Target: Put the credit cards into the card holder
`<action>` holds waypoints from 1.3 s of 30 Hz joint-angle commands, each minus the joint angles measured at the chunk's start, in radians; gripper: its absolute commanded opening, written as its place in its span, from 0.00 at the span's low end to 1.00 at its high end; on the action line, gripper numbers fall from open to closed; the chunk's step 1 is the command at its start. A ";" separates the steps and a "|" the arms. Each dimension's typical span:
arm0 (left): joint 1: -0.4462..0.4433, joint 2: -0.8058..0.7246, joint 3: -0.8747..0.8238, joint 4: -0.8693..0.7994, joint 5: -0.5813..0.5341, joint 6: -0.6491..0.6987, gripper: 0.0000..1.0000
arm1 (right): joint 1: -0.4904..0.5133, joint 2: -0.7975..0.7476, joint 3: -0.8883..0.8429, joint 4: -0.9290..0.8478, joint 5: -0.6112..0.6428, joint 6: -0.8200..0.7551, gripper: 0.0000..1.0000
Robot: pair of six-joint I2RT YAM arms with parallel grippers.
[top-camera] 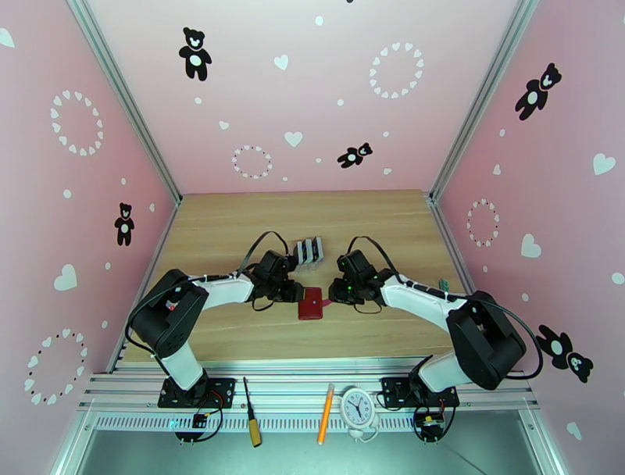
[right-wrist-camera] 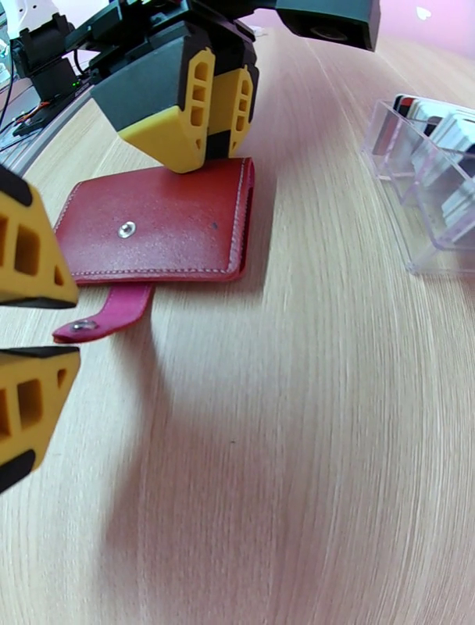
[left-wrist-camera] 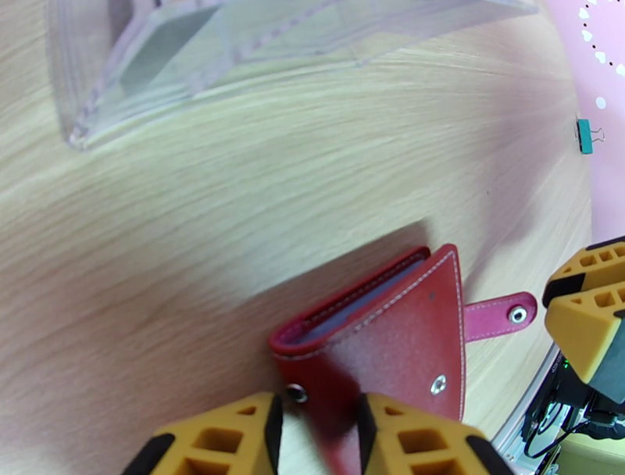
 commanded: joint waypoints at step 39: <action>-0.009 0.041 0.025 -0.025 0.011 0.020 0.36 | 0.002 -0.003 0.014 0.019 -0.067 0.005 0.00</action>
